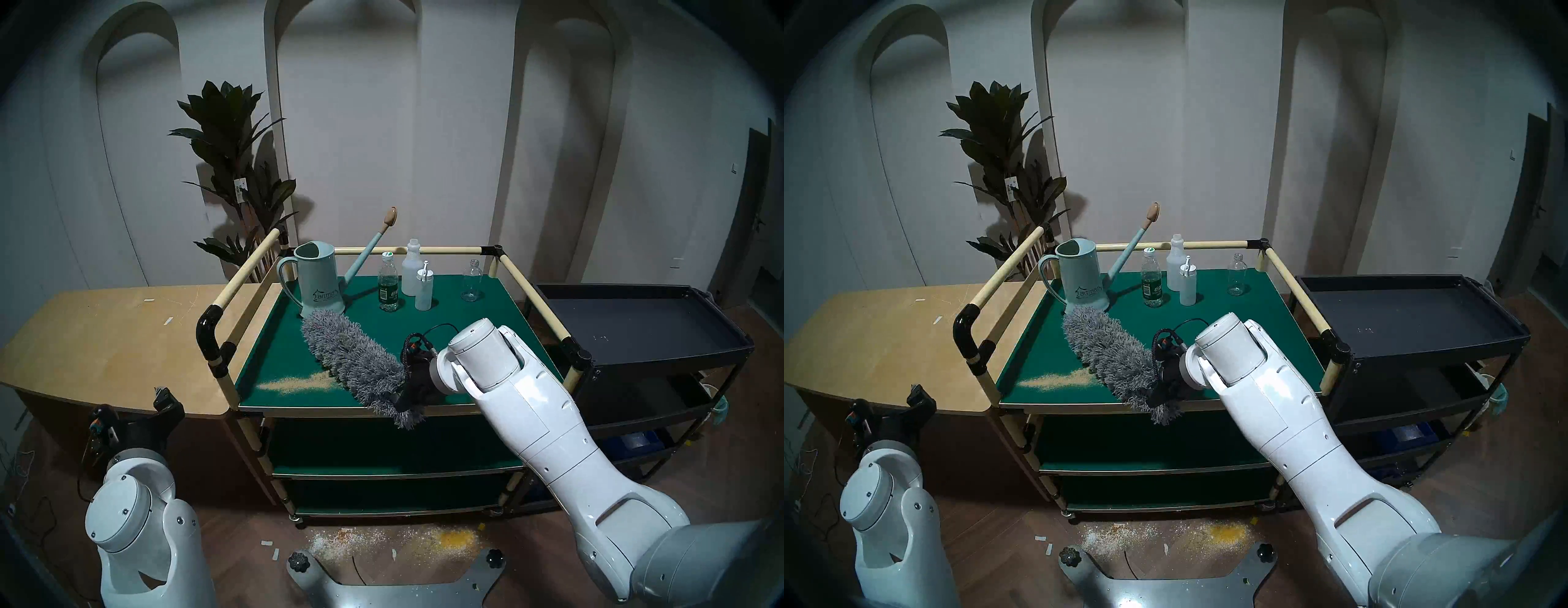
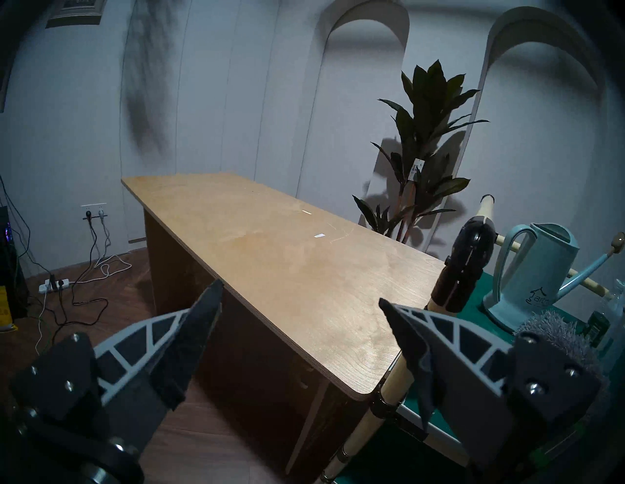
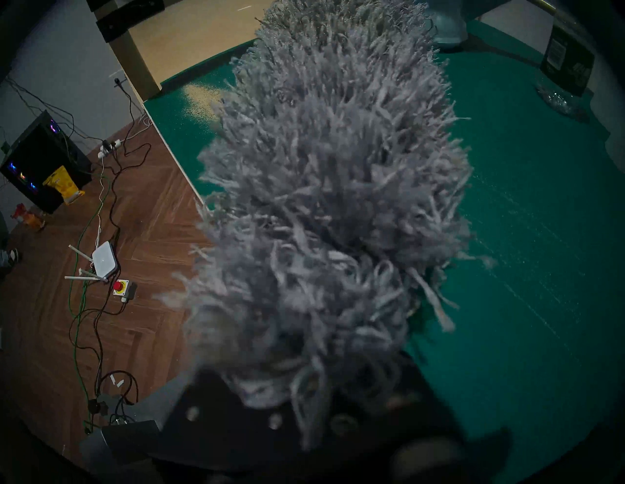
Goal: Dust the shelf with the duster
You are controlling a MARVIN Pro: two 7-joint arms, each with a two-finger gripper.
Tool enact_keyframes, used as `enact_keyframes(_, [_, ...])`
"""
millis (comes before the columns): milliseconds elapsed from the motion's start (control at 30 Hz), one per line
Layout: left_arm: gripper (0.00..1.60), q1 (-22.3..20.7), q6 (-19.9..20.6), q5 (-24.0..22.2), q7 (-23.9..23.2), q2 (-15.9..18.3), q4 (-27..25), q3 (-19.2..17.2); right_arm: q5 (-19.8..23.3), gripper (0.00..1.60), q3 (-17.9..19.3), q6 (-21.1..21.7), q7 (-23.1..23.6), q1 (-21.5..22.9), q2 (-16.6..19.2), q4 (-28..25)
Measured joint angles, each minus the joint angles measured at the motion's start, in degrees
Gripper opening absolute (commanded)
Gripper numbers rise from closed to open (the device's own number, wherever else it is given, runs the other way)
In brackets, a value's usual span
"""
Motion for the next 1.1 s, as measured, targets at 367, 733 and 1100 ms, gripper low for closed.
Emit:
enact_keyframes(367, [1.6, 1.91, -2.3, -1.79, -0.36, -0.39, 0.0, 0.25, 0.36, 0.0, 1.43, 0.8, -0.65, 3.2, 1.73, 0.88])
enact_keyframes(733, [1.6, 1.19, 0.61, -5.0, -3.27, 1.51, 0.0, -0.26, 0.4, 0.0, 2.06, -0.47, 0.34, 4.95, 6.41, 4.15])
enact_keyframes(1100, [1.6, 0.16, 3.53, -7.33, -4.83, 2.65, -0.01, -0.67, -0.18, 0.0, -0.65, -2.66, 2.3, 5.87, 9.87, 6.22])
